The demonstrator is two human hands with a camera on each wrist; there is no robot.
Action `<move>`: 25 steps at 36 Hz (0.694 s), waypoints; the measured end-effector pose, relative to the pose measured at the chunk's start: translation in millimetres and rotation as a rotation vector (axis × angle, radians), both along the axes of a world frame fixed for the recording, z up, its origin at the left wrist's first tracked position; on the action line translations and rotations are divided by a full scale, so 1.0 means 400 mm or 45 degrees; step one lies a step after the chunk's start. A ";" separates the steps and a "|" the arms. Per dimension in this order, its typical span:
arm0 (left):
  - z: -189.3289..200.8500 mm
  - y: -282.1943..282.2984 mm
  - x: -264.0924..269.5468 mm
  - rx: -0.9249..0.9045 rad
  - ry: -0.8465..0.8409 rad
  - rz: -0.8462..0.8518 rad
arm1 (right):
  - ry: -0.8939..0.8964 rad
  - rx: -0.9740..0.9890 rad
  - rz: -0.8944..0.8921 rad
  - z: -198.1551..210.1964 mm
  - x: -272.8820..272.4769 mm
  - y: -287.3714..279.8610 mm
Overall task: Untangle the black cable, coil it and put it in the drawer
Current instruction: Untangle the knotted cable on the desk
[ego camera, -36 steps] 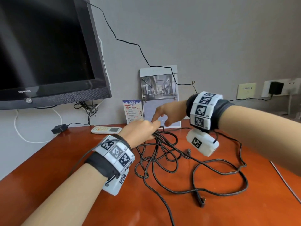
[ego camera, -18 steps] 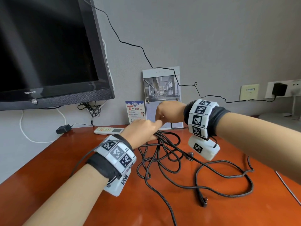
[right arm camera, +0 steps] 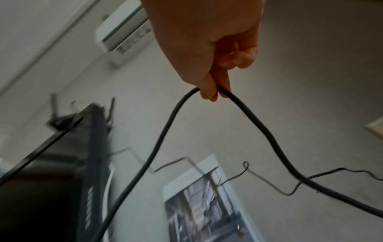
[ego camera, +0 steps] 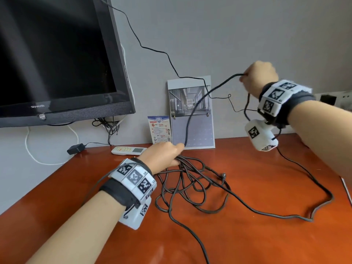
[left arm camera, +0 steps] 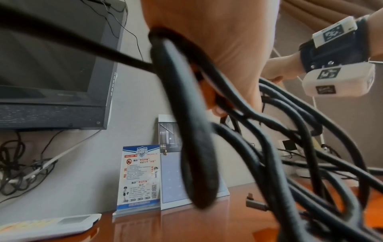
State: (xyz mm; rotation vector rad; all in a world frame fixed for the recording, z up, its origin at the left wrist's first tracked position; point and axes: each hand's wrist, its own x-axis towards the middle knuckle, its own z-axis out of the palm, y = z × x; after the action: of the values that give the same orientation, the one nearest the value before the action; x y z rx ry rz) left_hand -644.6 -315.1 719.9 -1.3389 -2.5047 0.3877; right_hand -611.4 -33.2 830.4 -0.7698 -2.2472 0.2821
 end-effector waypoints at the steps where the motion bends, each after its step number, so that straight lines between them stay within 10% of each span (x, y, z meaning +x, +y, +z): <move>1: -0.002 -0.002 -0.002 -0.003 0.008 -0.002 | 0.016 -0.034 -0.073 0.006 0.015 0.022; 14: -0.018 -0.042 -0.041 0.042 0.059 0.065 | -0.567 0.175 -0.428 -0.046 0.170 0.141; 25: 0.033 0.015 -0.023 0.080 0.236 -0.167 | -0.912 0.112 0.839 -0.155 0.030 -0.117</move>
State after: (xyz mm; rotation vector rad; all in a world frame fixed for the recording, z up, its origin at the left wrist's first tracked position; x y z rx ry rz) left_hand -653.9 -309.0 733.0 -1.3673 -2.2473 0.3824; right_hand -599.3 -80.1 768.5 -0.0309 -3.1322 0.2283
